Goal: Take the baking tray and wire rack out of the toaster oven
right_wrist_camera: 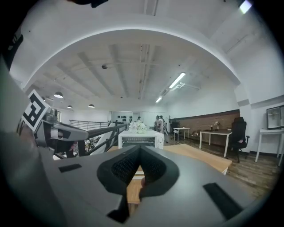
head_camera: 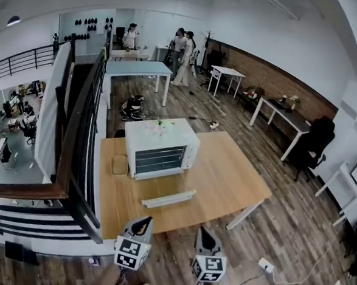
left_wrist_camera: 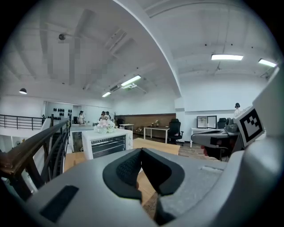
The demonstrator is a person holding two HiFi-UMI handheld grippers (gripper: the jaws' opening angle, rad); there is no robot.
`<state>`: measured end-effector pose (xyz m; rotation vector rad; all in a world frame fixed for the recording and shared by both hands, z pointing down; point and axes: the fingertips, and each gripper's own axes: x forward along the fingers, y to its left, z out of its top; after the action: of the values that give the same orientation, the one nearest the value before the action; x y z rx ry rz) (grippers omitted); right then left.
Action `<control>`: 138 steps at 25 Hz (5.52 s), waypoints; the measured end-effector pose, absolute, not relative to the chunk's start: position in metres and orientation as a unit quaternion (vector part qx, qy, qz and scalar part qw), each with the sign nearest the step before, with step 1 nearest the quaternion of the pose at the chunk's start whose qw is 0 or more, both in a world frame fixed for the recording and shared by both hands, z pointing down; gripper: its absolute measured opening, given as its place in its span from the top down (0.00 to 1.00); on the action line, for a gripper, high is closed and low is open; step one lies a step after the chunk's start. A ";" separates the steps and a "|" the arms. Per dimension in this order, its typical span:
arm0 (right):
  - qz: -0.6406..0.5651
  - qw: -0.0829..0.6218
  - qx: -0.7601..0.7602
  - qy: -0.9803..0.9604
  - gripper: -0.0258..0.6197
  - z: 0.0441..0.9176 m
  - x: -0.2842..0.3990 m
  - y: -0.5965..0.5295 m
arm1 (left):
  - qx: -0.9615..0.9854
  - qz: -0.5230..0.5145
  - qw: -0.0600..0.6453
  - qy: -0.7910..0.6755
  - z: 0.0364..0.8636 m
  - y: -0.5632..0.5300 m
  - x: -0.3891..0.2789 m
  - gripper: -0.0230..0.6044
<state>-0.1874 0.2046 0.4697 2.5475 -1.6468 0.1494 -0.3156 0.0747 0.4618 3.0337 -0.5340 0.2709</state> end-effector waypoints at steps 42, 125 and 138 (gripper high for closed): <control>0.089 0.048 0.707 -0.700 0.96 0.493 0.056 0.006 | 0.920 0.108 0.073 -0.370 0.476 -0.062 -0.110 0.96; 0.424 -0.165 0.623 -0.636 0.61 0.670 0.099 -0.319 | 0.811 0.030 0.418 -0.408 0.669 -0.360 -0.053 0.55; 0.435 -0.169 0.619 -0.632 0.61 0.676 0.098 -0.322 | 0.813 0.028 0.417 -0.405 0.672 -0.362 -0.053 0.56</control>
<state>0.0975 -0.3218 0.6756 2.1846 -2.2332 1.5356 -0.0528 -0.3624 0.6722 2.0404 -1.0154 0.0715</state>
